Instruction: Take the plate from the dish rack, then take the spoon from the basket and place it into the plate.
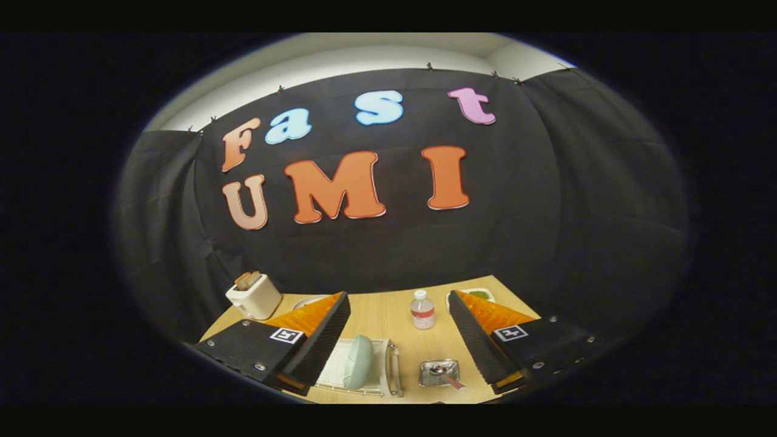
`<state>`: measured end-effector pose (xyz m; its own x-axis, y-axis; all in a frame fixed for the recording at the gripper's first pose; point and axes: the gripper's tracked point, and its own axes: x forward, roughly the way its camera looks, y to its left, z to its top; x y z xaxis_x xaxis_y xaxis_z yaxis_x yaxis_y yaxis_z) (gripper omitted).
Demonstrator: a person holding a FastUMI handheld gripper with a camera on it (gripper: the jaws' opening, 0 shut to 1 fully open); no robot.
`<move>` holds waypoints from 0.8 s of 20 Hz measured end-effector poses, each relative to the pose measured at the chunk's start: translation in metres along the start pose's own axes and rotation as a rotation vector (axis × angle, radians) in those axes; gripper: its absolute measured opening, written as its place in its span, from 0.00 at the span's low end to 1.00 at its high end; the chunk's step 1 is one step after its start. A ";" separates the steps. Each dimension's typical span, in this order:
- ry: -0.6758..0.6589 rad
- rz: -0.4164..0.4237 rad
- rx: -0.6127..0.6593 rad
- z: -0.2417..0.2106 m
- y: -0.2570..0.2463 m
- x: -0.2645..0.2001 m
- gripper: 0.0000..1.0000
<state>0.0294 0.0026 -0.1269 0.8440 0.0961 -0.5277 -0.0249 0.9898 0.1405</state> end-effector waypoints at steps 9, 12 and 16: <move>0.372 0.043 -0.055 -0.094 0.028 0.048 0.94; 0.486 0.036 -0.108 -0.124 0.032 0.055 0.95; 0.622 0.019 -0.134 -0.164 0.034 0.059 0.81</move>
<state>-0.0097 0.0587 -0.2903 0.3742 0.1172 -0.9199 -0.1373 0.9881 0.0700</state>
